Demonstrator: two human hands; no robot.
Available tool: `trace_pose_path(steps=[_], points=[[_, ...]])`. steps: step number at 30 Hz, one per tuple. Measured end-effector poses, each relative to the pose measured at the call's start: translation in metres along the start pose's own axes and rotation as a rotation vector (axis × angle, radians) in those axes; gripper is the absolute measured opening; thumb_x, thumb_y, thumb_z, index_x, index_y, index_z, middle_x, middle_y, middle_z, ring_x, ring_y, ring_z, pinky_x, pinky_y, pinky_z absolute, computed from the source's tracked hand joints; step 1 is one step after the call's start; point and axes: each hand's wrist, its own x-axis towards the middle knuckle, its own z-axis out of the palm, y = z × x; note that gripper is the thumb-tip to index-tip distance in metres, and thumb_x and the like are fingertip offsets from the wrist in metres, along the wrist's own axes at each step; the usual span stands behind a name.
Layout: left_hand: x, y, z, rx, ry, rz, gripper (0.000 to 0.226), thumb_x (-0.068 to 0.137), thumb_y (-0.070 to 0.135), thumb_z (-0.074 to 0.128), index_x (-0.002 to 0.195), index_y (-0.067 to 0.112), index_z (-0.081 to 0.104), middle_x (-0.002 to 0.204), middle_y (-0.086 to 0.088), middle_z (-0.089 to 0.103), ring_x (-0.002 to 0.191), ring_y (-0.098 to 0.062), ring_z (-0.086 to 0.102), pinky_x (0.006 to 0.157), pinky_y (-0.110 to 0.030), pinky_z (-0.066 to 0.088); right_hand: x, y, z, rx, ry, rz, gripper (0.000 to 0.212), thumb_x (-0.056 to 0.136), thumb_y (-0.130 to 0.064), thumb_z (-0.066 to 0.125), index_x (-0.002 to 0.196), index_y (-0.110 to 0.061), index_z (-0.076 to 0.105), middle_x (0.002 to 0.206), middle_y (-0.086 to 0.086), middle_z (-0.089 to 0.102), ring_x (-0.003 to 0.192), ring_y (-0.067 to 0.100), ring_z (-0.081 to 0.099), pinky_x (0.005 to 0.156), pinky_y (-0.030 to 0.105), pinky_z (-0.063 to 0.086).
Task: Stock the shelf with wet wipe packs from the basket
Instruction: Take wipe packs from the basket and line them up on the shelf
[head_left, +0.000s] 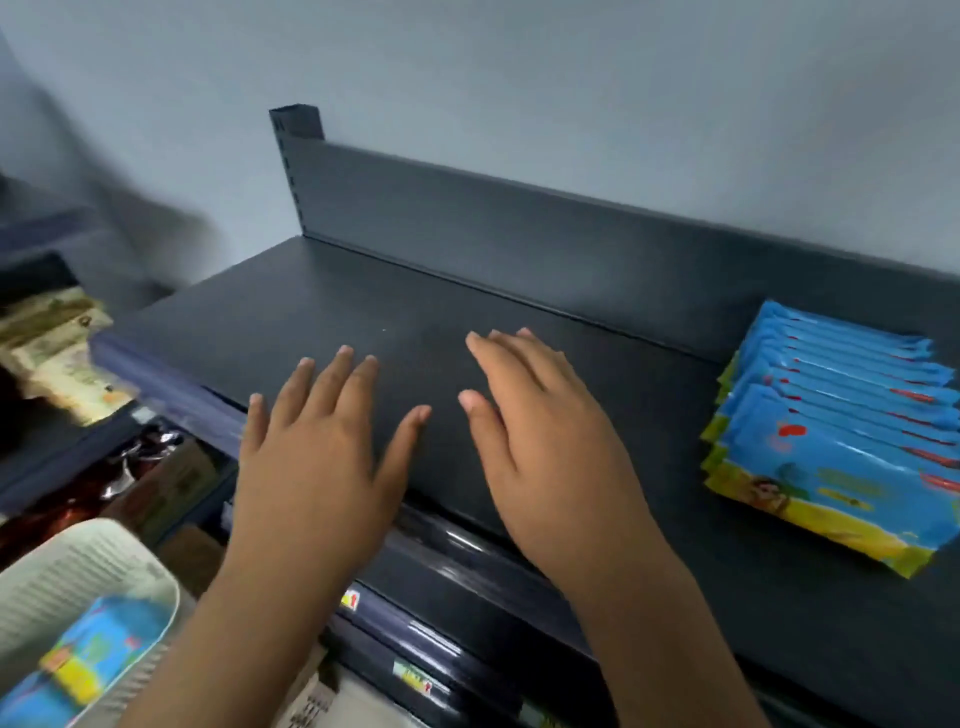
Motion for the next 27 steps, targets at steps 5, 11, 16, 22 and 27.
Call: trace_pose_path(steps=[5, 11, 16, 22, 27], points=[[-0.025, -0.109, -0.021, 0.031, 0.088, -0.265, 0.073, 0.097, 0.069, 0.028, 0.146, 0.021, 0.051, 0.157, -0.005, 0.048, 0.149, -0.033, 0.036, 0.118, -0.063, 0.03, 0.034, -0.09, 0.068, 0.075, -0.153, -0.208, 0.047, 0.108, -0.039, 0.035, 0.147, -0.016, 0.048, 0.15, 0.003, 0.049, 0.148, 0.022, 0.033, 0.118, 0.043, 0.036], [-0.067, -0.242, -0.036, 0.038, 0.151, -0.485, 0.069, 0.1, 0.065, 0.031, 0.145, 0.018, 0.051, 0.156, -0.008, 0.049, 0.147, -0.035, 0.039, 0.115, -0.061, 0.035, 0.052, -0.217, 0.16, 0.144, -0.27, -0.423, 0.04, 0.107, -0.037, 0.037, 0.139, -0.017, 0.052, 0.14, 0.002, 0.055, 0.14, 0.024, 0.041, 0.114, 0.039, 0.039], [-0.099, -0.354, -0.018, 0.022, 0.136, -0.63, 0.064, 0.1, 0.063, 0.036, 0.141, 0.016, 0.053, 0.152, -0.009, 0.052, 0.143, -0.035, 0.043, 0.115, -0.058, 0.038, 0.046, -0.291, 0.269, 0.192, -0.408, -0.498, 0.038, 0.104, -0.033, 0.042, 0.133, -0.013, 0.057, 0.134, 0.006, 0.059, 0.14, 0.028, 0.042, 0.116, 0.044, 0.037], [-0.147, -0.457, 0.057, -0.101, -0.017, -0.774, 0.041, 0.098, 0.028, 0.064, 0.134, 0.008, 0.061, 0.14, -0.016, 0.061, 0.132, -0.039, 0.051, 0.113, -0.048, 0.039, 0.013, -0.313, 0.403, 0.179, -0.721, -0.448, 0.028, 0.104, -0.032, 0.042, 0.12, -0.016, 0.059, 0.118, 0.002, 0.06, 0.113, 0.024, 0.055, 0.088, 0.041, 0.051], [-0.173, -0.511, 0.139, -0.162, -0.321, -0.947, 0.044, 0.095, 0.025, 0.064, 0.136, 0.011, 0.057, 0.141, -0.014, 0.056, 0.134, -0.038, 0.044, 0.112, -0.044, 0.037, -0.02, -0.301, 0.499, 0.035, -1.01, -0.367, 0.029, 0.104, -0.034, 0.044, 0.117, -0.013, 0.059, 0.116, 0.007, 0.062, 0.106, 0.03, 0.061, 0.079, 0.039, 0.049]])
